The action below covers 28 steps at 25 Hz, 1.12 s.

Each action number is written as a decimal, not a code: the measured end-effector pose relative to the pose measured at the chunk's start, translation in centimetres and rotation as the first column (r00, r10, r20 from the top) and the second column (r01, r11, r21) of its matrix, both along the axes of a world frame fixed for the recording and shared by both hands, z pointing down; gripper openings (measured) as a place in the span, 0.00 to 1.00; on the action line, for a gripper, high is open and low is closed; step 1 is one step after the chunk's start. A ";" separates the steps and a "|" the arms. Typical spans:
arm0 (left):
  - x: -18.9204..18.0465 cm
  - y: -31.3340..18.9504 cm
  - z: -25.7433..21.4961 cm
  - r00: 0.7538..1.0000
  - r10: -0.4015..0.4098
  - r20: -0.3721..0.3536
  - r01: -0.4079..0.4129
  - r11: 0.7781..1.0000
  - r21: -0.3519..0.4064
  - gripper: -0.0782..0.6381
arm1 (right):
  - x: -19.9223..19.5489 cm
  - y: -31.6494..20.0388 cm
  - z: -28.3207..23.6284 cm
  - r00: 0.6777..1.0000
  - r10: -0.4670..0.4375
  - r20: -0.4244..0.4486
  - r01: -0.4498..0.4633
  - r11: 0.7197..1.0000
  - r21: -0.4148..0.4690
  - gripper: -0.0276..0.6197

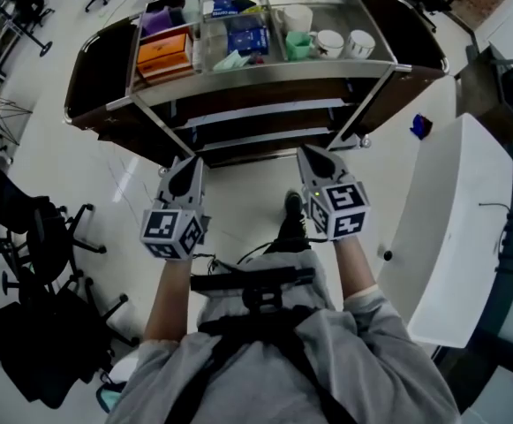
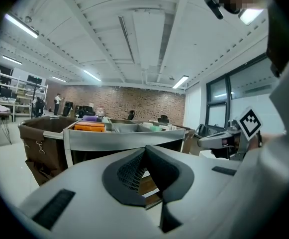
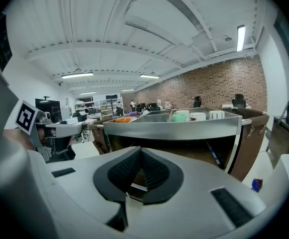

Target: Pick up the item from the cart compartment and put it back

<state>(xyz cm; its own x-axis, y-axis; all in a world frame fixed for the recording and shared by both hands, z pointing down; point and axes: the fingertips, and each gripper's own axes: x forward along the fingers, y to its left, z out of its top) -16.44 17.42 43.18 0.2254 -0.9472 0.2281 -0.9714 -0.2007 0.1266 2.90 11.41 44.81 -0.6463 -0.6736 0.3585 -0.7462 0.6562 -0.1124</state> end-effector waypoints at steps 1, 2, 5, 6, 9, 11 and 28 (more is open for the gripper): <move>-0.1 -1.0 0.0 1.000 -0.006 0.003 0.006 1.000 -0.001 0.11 | -0.2 -1.1 -0.1 1.000 -0.011 0.002 0.011 1.000 0.000 0.06; 0.0 -2.0 -0.1 1.000 -0.010 0.004 0.010 1.000 -0.003 0.11 | -0.3 -2.1 -0.2 1.000 -0.022 0.003 0.022 1.000 -0.001 0.06; 0.5 -5.2 -0.7 1.000 -0.010 -0.004 0.010 1.000 -0.001 0.11 | -0.6 -5.0 -0.8 0.998 -0.061 0.006 0.061 0.998 -0.007 0.06; 0.6 -6.3 -0.9 1.000 -0.014 -0.008 0.014 1.000 -0.001 0.11 | -0.7 -5.9 -1.0 0.997 -0.079 0.008 0.079 0.997 -0.010 0.06; 0.8 -9.3 -1.4 0.999 -0.044 -0.028 0.044 0.999 -0.003 0.11 | -1.2 -8.7 -1.4 0.990 -0.142 0.012 0.142 0.990 -0.021 0.06; 0.8 -11.1 -1.6 0.997 -0.069 -0.027 0.068 0.998 -0.011 0.11 | -1.4 -10.6 -1.9 0.983 -0.185 0.015 0.186 0.982 -0.019 0.06; -0.7 -22.2 -6.7 0.999 0.050 -0.007 -0.050 0.999 0.018 0.11 | -6.2 -21.8 -8.6 0.960 -0.278 0.042 0.275 0.960 0.059 0.06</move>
<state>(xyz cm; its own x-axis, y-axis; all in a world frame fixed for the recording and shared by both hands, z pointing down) -17.16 -4.77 36.47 0.2745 -0.9384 0.2098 -0.9591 -0.2515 0.1302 -3.28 -10.42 36.22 -0.8259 -0.4829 0.2910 -0.5292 0.8421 -0.1044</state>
